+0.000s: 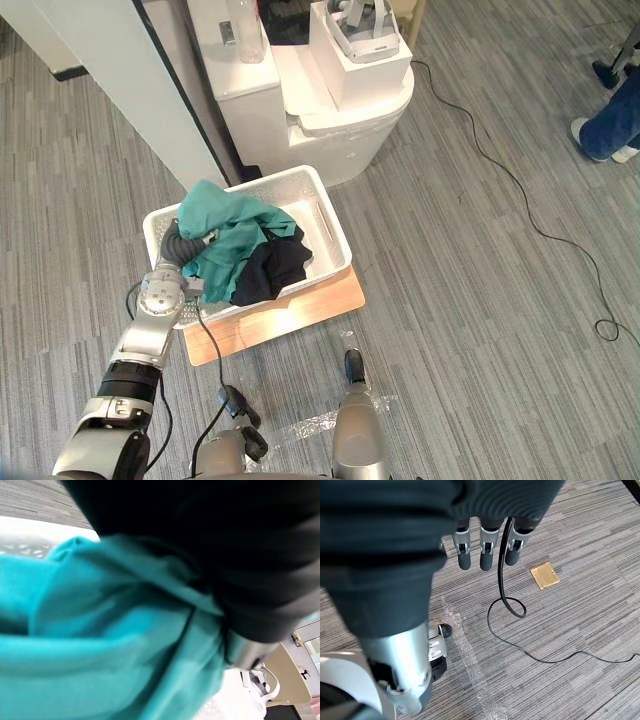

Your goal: Tidy the bed and pick cloth on bed and put in laundry

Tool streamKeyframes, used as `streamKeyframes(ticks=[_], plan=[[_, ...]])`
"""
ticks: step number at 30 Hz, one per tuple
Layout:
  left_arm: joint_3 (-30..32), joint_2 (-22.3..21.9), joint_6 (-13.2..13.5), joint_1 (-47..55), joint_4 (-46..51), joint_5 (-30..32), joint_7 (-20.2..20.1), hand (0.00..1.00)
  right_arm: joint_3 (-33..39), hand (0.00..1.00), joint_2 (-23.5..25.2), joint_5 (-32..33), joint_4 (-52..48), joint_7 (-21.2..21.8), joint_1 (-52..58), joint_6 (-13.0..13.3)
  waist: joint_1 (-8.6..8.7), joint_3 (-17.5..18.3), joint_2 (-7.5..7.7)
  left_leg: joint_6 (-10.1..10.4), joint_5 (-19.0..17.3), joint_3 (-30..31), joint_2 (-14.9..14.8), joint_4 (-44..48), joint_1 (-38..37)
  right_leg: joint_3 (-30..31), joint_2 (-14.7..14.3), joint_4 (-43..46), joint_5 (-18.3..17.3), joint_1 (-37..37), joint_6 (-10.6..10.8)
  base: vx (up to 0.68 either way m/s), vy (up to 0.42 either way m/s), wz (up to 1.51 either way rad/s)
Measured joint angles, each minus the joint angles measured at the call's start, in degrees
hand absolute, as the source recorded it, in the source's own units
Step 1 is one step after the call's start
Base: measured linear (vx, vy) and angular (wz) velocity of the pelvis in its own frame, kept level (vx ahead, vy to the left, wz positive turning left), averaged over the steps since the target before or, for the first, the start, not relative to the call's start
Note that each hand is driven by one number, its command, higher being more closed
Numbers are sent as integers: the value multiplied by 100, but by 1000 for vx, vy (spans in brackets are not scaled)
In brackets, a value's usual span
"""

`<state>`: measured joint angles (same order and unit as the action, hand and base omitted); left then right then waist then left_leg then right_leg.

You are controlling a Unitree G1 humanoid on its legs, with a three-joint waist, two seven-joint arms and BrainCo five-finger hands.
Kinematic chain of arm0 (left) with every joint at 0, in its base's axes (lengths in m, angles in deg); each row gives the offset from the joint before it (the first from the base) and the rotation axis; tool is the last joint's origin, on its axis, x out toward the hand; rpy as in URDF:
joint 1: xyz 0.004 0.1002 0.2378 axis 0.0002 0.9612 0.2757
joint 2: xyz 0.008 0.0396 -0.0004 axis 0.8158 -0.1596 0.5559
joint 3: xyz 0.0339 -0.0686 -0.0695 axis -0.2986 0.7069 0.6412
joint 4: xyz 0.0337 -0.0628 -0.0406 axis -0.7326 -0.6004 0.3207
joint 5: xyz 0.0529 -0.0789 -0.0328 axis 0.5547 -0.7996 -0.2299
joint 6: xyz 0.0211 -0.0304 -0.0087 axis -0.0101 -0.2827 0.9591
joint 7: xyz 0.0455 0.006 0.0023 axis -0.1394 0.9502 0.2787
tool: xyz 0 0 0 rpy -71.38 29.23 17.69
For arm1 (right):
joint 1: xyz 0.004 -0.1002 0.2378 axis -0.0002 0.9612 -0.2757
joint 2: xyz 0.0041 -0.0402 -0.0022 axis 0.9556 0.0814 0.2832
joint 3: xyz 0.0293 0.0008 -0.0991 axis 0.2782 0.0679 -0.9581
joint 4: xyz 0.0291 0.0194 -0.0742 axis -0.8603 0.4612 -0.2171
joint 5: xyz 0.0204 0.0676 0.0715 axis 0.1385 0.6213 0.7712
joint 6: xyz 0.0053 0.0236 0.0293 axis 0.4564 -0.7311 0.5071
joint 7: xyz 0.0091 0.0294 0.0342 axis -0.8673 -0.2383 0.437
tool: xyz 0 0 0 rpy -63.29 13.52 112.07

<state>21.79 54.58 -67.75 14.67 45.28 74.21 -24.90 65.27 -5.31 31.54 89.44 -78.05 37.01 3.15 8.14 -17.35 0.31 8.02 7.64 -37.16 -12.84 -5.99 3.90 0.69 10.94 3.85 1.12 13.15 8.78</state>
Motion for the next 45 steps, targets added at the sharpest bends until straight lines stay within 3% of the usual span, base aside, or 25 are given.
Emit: streamKeyframes(ticks=[15, 22, 28, 34, 37, 41, 45], plan=[[441, -458, 9, 677, 1050, -135, 41, 0, -106, 0, -71, -33, 133, 248, -12, -11, -76, 39, 2, 45, -42, 15, -96, -4, -290, -72, -84, -103, 0, -349, -3, 25, -5, 0], [300, -1310, 32, 1400, 1117, -281, 290, 0, -50, 0, -32, -243, 330, 261, 15, -78, -143, 468, 89, 26, -29, 167, -116, -4, -404, -271, -77, -115, -1, -612, -3, 46, 3, 11], [179, -1515, 135, 2479, 1631, -566, 265, 0, -123, 0, -22, -528, 470, 257, 75, -119, -300, 777, 183, 48, -84, 326, -128, -6, -507, -428, -79, -188, -69, -862, -50, -6, -6, 13], [221, -1516, 203, 3219, 1637, -953, 162, 0, -226, 0, -31, -706, 479, 230, 68, -132, -316, 954, 247, 57, -16, 336, -180, -6, -600, -637, -93, -146, -173, -1044, -86, -29, -14, 15], [348, -1538, 289, 3383, 1291, -1107, 143, 0, -342, 0, -33, -911, 519, 150, 73, -141, -465, 1015, 312, 52, 10, 367, -169, -6, -674, -666, -87, -140, -179, -1103, -86, 9, 5, 7], [756, -1565, 319, 3499, 437, -1262, 279, 0, -429, 0, -22, -967, 556, 50, 73, -147, -482, 1085, 385, 41, 36, 521, -121, -5, -695, -814, -55, -124, -229, -1238, -56, 20, 3, 22], [1209, -1579, 348, 3538, -1183, -1402, 452, 0, -576, 0, -36, -960, 564, -35, 116, -172, -591, 1105, 385, 9, 3, 640, -63, -6, -786, -962, 10, -128, -363, -1396, -89, 15, 11, 18]])
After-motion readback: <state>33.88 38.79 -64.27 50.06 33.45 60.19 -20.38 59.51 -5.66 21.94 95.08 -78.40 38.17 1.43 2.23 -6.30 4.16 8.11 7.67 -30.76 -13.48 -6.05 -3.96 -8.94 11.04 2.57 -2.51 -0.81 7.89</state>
